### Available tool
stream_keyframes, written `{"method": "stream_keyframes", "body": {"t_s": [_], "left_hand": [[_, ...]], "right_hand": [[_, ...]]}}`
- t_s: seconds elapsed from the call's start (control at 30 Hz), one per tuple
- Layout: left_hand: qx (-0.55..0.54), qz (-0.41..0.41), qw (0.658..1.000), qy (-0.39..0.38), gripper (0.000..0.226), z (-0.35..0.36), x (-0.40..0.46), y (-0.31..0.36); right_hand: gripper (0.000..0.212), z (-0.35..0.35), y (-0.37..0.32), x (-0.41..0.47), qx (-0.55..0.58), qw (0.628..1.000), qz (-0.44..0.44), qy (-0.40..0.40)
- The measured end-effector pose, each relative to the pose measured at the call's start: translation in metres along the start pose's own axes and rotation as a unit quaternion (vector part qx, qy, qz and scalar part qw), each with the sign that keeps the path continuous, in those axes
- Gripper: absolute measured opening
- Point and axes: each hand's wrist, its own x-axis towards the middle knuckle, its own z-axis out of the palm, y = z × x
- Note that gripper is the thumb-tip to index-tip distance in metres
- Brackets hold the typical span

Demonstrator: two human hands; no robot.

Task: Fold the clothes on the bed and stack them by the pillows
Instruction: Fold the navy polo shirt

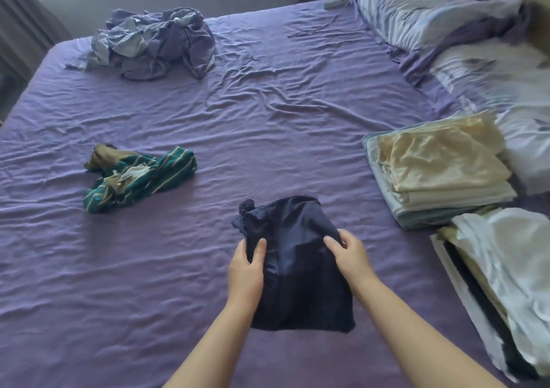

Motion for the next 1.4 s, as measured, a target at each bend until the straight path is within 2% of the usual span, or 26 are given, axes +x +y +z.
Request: {"method": "stream_keyframes", "body": {"t_s": [0.17,0.3,0.4,0.53,0.63,0.7,0.8,0.87,0.9,0.93,1.0,1.03,1.07,1.1,1.17,1.27,1.4], "left_hand": [[-0.02,0.038,0.999,-0.032,0.013,0.084,-0.024,0.047],[-0.043,0.056,0.994,-0.078,0.015,0.16,-0.051,0.085],[-0.056,0.069,0.989,-0.12,0.018,0.216,-0.078,0.109],[-0.05,0.054,0.98,-0.186,0.029,0.286,-0.107,0.128],[-0.038,0.038,0.973,-0.226,0.019,0.332,-0.122,0.124],[0.002,0.012,0.972,-0.235,0.022,0.357,-0.131,0.112],[0.107,-0.042,0.969,-0.218,0.043,0.38,-0.139,0.088],[0.172,-0.04,0.967,-0.187,0.062,0.385,-0.141,0.075],[0.249,0.007,0.955,-0.158,0.068,0.385,-0.143,0.072],[0.34,0.1,0.927,-0.122,0.07,0.384,-0.145,0.071],[0.421,0.337,0.837,-0.093,0.064,0.387,-0.148,0.071],[0.432,0.424,0.787,-0.119,0.059,0.39,-0.15,0.072],[0.454,0.469,0.74,-0.162,0.057,0.394,-0.151,0.073],[0.479,0.471,0.71,-0.21,0.061,0.399,-0.15,0.073],[0.534,0.426,0.684,-0.258,0.076,0.405,-0.144,0.063],[0.568,0.398,0.68,-0.236,0.089,0.403,-0.127,0.042],[0.577,0.351,0.696,-0.244,0.093,0.398,-0.108,0.016]], "right_hand": [[0.017,-0.11,-0.013,0.005,-0.135,0.979,-0.136,0.072],[0.014,-0.208,-0.023,-0.001,-0.178,0.957,-0.201,0.114],[0.016,-0.278,-0.023,-0.006,-0.216,0.939,-0.213,0.16],[0.024,-0.36,-0.008,-0.004,-0.25,0.93,-0.174,0.206],[0.033,-0.405,0.019,0.002,-0.267,0.929,-0.126,0.223],[0.036,-0.424,0.044,0.008,-0.286,0.931,-0.071,0.214],[0.039,-0.433,0.081,0.015,-0.324,0.932,0.012,0.164],[0.042,-0.429,0.096,0.017,-0.323,0.935,0.017,0.145],[0.044,-0.425,0.101,0.017,-0.322,0.935,0.009,0.149],[0.045,-0.421,0.104,0.016,-0.326,0.932,-0.003,0.161],[0.047,-0.412,0.108,0.011,-0.37,0.906,-0.062,0.198],[0.047,-0.406,0.108,0.011,-0.406,0.882,-0.109,0.212],[0.047,-0.402,0.108,0.011,-0.433,0.859,-0.158,0.223],[0.046,-0.398,0.108,0.012,-0.453,0.84,-0.197,0.224],[0.051,-0.39,0.109,0.016,-0.481,0.84,-0.196,0.157],[0.06,-0.386,0.128,0.032,-0.525,0.839,-0.122,0.068],[0.063,-0.378,0.145,0.05,-0.562,0.819,-0.107,0.043]]}}
